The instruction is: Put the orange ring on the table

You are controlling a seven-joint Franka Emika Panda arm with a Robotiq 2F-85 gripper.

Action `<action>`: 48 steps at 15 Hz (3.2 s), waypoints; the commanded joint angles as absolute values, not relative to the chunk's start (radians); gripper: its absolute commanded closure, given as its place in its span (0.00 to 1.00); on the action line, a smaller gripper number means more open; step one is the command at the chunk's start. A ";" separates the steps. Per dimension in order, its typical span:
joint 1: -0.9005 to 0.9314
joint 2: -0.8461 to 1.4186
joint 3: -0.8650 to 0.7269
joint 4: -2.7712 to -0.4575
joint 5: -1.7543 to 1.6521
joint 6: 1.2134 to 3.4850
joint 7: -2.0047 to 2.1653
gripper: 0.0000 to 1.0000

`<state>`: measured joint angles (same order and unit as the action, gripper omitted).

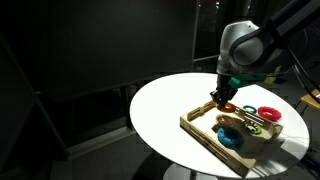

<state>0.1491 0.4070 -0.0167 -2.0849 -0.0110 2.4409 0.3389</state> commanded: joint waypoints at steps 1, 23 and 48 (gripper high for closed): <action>0.138 0.340 -0.042 -2.081 -0.028 2.377 0.366 0.94; 0.030 0.458 -0.230 -2.089 -0.099 2.384 0.525 0.95; 0.020 0.237 -0.065 -2.074 -0.009 1.947 0.183 0.00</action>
<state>0.0408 0.2915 -0.1061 -2.0818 -0.0433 2.0278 0.2835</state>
